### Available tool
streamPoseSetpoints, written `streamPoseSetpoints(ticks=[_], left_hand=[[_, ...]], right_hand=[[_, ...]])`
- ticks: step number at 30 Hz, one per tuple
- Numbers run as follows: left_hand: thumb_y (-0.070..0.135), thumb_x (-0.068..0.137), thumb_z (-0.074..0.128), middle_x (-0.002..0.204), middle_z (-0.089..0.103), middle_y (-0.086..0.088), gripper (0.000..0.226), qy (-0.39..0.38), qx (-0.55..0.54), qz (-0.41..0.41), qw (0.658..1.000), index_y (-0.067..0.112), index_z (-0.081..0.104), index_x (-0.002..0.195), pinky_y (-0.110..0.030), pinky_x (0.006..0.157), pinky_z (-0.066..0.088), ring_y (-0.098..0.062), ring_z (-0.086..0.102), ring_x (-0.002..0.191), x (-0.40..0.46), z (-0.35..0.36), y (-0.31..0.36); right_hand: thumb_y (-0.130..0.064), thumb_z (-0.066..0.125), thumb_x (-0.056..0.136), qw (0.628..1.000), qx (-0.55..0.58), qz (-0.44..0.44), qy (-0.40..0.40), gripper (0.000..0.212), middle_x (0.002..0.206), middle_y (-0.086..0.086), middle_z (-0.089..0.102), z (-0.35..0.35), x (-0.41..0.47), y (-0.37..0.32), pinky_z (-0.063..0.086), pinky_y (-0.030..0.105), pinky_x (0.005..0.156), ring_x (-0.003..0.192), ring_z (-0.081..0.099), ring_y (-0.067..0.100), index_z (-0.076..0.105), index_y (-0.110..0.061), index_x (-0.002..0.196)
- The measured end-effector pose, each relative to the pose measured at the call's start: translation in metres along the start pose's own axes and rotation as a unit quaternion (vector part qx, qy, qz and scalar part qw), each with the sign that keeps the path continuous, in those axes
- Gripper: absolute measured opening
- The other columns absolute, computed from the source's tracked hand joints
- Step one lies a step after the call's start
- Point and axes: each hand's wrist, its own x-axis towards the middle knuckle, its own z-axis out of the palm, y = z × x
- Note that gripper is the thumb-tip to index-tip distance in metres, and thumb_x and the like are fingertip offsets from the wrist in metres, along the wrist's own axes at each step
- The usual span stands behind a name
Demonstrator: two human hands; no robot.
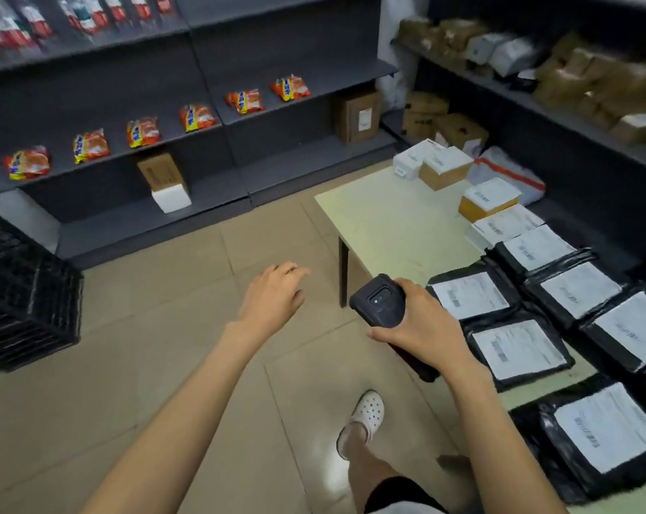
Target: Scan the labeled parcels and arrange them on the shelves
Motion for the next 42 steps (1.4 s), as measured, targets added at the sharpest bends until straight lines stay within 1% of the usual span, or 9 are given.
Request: streamPoseSetpoints(ticks=[3,11,17,21,28,32,35,38,42], left_hand=[[0.031,0.096,0.054,0.131,0.056,0.001,0.039,0.001,0.02,0.036,0.999,0.021,0.055,0.133,-0.039,0.086,0.049,-0.026,0.054,0.116,0.091,-0.001,-0.004],[0.041,0.1,0.048,0.136,0.053,0.005,0.04,-0.012,0.024,0.125,0.992,0.024,0.052,0.136,-0.038,0.088,0.047,-0.021,0.048,0.123,0.296,-0.012,0.017],[0.047,0.101,0.042,0.141,0.05,0.002,0.046,-0.055,0.024,0.215,0.975,0.022,0.049,0.139,-0.036,0.094,0.043,-0.023,0.047,0.126,0.417,0.021,0.05],[0.048,0.1,0.044,0.146,0.042,-0.003,0.051,-0.083,0.005,0.236,0.968,0.019,0.044,0.143,-0.043,0.099,0.041,-0.027,0.041,0.131,0.503,0.05,0.062],[0.047,0.098,0.049,0.151,0.033,-0.009,0.063,-0.13,0.026,0.292,0.947,0.014,0.033,0.149,-0.041,0.106,0.034,-0.029,0.034,0.136,0.637,0.102,0.064],[0.047,0.096,0.051,0.152,0.03,-0.012,0.071,-0.146,0.035,0.283,0.947,0.011,0.026,0.151,-0.043,0.108,0.033,-0.033,0.032,0.134,0.686,0.138,0.065],[0.05,0.095,0.05,0.16,0.009,-0.015,0.081,-0.182,0.03,0.262,0.947,0.011,0.012,0.155,-0.049,0.115,0.022,-0.041,0.014,0.144,0.707,0.166,0.07],[0.064,0.091,0.047,0.162,-0.012,-0.016,0.093,-0.228,-0.022,0.221,0.948,0.017,0.0,0.157,-0.053,0.117,0.011,-0.043,-0.005,0.147,0.72,0.188,0.083],[0.077,0.08,0.052,0.159,-0.025,-0.014,0.109,-0.259,-0.058,0.171,0.949,0.031,-0.013,0.154,-0.055,0.117,0.009,-0.046,-0.012,0.146,0.728,0.212,0.092]], right_hand=[[-0.055,0.082,0.069,0.999,0.003,0.021,0.024,0.087,0.127,-0.003,0.055,-0.024,0.082,0.01,0.045,0.033,0.077,0.11,0.058,0.022,0.042,-0.025,0.14],[-0.058,0.08,0.068,0.993,0.019,0.096,0.06,0.091,0.125,-0.005,0.053,-0.079,0.228,0.031,0.05,0.04,0.084,0.11,0.059,0.024,0.038,-0.026,0.142],[-0.059,0.08,0.07,0.979,0.026,0.187,0.074,0.092,0.131,-0.005,0.052,-0.097,0.292,0.066,0.052,0.039,0.087,0.114,0.058,0.023,0.036,-0.026,0.145],[-0.059,0.08,0.07,0.965,0.029,0.244,0.095,0.088,0.129,-0.007,0.053,-0.107,0.347,0.081,0.047,0.034,0.078,0.11,0.058,0.02,0.038,-0.028,0.142],[-0.058,0.08,0.07,0.938,0.05,0.325,0.111,0.091,0.133,-0.005,0.052,-0.116,0.458,0.093,0.048,0.035,0.079,0.111,0.059,0.022,0.036,-0.026,0.144],[-0.057,0.081,0.07,0.923,0.06,0.363,0.111,0.091,0.133,-0.004,0.052,-0.116,0.504,0.103,0.053,0.04,0.085,0.111,0.06,0.025,0.037,-0.024,0.143],[-0.055,0.083,0.068,0.913,0.078,0.383,0.118,0.089,0.126,-0.001,0.055,-0.113,0.528,0.114,0.053,0.044,0.087,0.108,0.061,0.027,0.042,-0.023,0.139],[-0.056,0.084,0.066,0.9,0.089,0.407,0.123,0.089,0.123,-0.002,0.056,-0.109,0.539,0.123,0.053,0.044,0.086,0.106,0.061,0.026,0.043,-0.024,0.138],[-0.057,0.083,0.065,0.885,0.09,0.435,0.136,0.089,0.124,-0.005,0.056,-0.106,0.538,0.134,0.053,0.042,0.083,0.106,0.061,0.024,0.043,-0.025,0.138]])
